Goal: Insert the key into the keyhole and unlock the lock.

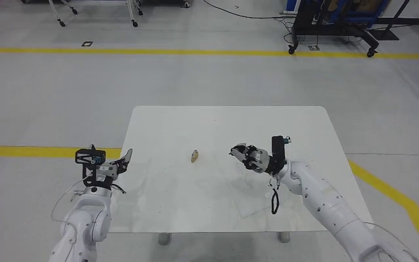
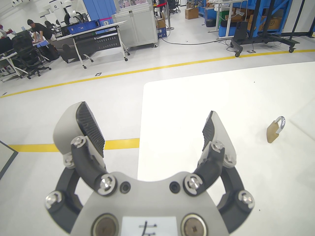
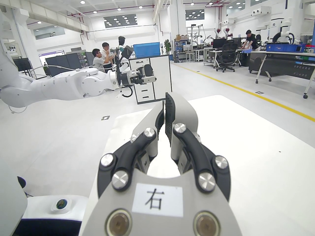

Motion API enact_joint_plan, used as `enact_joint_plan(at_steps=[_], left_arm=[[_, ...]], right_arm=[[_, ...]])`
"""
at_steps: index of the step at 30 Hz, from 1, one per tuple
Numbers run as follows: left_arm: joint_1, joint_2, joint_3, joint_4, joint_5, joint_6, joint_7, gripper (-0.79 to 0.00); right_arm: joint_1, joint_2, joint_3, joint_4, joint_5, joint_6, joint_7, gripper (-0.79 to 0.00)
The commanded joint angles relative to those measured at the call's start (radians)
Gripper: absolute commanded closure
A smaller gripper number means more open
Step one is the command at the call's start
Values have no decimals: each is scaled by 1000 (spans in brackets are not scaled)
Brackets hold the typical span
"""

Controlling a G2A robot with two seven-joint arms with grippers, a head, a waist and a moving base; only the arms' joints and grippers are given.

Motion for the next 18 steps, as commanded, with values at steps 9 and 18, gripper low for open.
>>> enact_joint_plan(at_steps=[9,18], left_arm=[[-130,-10,100,50,-640,-491,-174,-785],[-371,-4,260,276,-1386,-763,-687,-785]], right_arm=[[34,-36,-161,31,432,0,113,0],[154,-57,-368,75,947,0,338,0]])
